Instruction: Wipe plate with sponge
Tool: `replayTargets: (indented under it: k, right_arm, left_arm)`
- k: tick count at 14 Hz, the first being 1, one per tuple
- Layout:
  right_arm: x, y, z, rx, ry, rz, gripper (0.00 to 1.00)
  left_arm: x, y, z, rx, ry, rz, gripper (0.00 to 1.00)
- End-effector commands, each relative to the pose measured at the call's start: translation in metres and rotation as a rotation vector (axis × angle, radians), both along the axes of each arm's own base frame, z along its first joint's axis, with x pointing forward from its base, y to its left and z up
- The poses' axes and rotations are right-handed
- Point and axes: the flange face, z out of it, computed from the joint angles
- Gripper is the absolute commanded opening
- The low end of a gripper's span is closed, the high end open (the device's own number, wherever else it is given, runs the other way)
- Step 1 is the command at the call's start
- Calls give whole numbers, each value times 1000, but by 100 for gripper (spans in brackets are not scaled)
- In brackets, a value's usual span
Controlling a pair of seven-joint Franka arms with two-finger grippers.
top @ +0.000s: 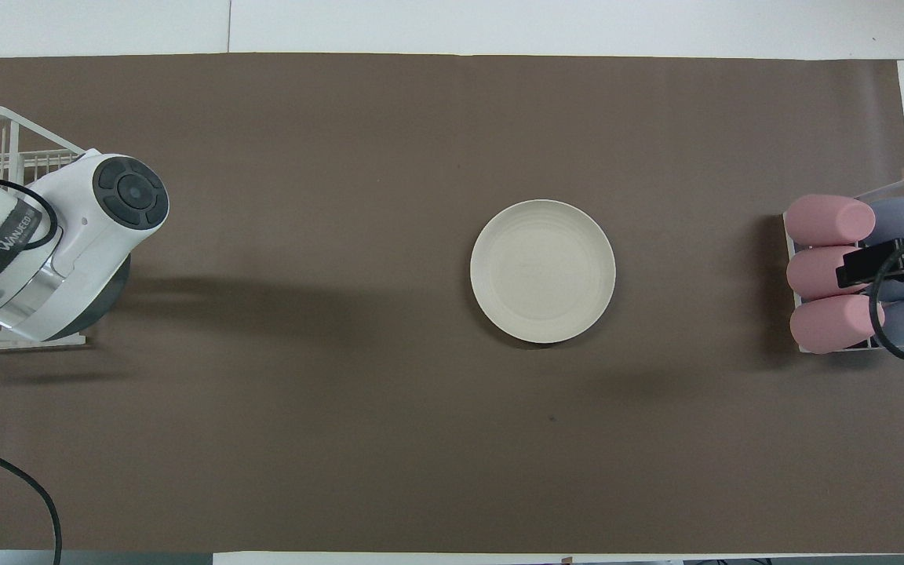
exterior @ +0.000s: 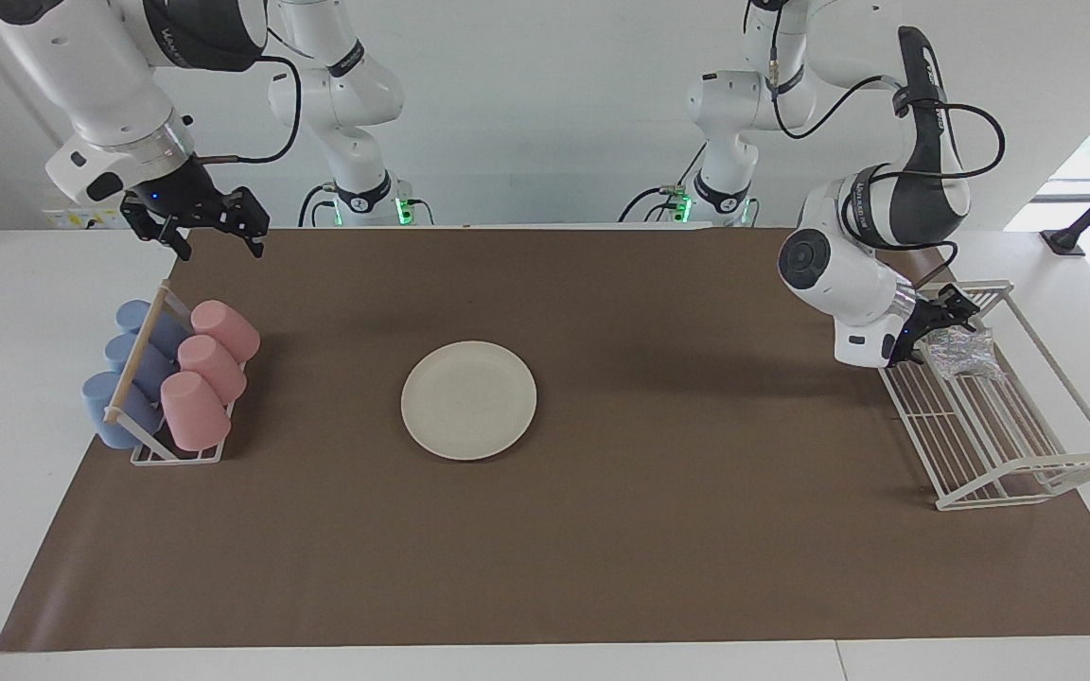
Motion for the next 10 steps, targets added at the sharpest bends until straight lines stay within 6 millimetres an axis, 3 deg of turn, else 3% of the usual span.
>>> replayTargets:
  k: [1,6,10]
  right_arm:
    - [-3,-1,1,-12,-8,-12,100]
    - [0,-3,2,-13,-32,-11,100]
    - [1,-4,3,-14,-43,-11,100]
  left_arm:
    - [1,-6,23,-105,-43,48,100]
    - [5,-19,65,-343,-60,212,100]
    - [-24,-25,128,-596,-16,252,100]
